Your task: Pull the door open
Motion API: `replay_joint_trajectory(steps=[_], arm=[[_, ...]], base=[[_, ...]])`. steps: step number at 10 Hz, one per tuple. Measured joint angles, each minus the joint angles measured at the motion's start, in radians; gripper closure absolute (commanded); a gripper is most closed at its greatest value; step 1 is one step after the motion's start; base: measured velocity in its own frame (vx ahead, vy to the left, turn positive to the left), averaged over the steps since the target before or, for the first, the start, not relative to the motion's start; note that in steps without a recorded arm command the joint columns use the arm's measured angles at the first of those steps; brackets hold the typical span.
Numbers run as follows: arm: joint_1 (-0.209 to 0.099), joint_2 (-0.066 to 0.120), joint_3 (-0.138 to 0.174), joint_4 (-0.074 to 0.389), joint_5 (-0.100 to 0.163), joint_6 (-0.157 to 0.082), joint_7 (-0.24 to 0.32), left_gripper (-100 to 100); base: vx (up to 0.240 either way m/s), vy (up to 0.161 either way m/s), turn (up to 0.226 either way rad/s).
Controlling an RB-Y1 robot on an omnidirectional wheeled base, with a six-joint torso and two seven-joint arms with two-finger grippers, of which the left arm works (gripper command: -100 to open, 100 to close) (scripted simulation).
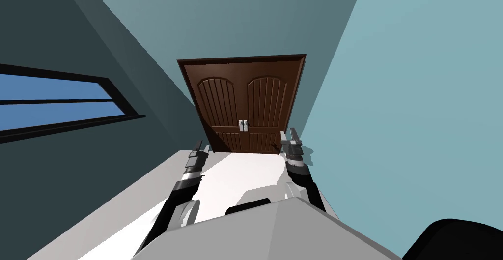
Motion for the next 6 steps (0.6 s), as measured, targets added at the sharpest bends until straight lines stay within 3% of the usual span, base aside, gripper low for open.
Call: replay_joint_trajectory(steps=[6], arm=[[-0.06, 0.035, 0.012, 0.124, 0.017, 0.014, 0.03, -100]], base=[[0.099, -0.023, -0.067]])
